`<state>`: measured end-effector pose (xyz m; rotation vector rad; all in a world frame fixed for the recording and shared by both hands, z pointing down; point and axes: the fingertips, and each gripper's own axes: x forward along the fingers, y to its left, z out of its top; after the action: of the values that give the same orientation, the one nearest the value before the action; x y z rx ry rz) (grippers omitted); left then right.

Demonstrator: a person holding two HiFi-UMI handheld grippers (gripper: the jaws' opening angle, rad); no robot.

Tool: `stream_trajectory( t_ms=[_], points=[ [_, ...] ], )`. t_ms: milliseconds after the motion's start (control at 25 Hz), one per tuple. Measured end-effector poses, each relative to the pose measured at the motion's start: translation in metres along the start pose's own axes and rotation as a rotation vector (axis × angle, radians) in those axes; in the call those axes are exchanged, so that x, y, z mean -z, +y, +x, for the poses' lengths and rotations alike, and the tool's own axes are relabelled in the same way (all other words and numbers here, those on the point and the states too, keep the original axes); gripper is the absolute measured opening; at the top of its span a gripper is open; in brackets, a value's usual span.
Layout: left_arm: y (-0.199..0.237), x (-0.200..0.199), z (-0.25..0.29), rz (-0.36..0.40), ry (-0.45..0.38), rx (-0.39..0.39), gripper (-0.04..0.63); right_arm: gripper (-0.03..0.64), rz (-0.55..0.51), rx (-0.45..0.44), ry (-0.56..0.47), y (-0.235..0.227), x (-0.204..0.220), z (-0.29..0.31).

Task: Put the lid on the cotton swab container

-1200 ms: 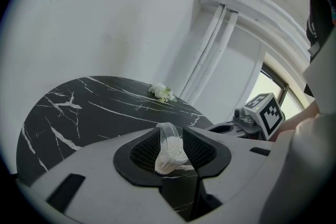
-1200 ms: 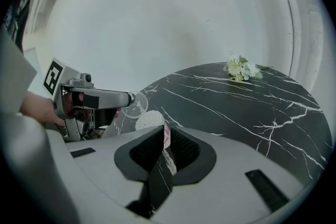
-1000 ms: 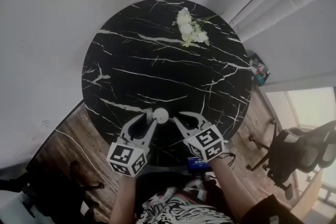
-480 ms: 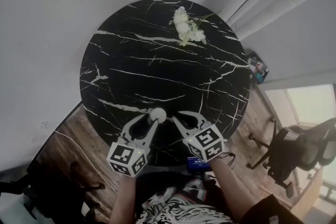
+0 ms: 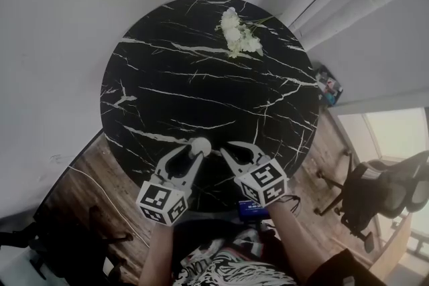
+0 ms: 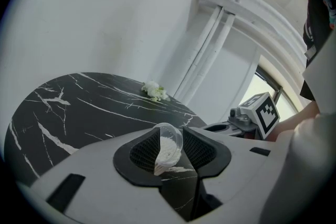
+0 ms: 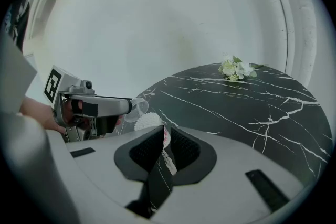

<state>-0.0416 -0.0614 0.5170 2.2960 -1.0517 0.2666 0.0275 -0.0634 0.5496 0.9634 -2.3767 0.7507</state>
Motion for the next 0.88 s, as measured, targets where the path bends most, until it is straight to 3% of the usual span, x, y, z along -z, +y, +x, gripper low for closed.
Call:
stream_trajectory(
  t_ms=[880],
  points=[
    [-0.0051, 0.0057, 0.0070, -0.012, 0.033, 0.071, 0.141, 0.021, 0.004, -0.018, -0.016, 0.0078, -0.0047, 0.0053]
  ],
)
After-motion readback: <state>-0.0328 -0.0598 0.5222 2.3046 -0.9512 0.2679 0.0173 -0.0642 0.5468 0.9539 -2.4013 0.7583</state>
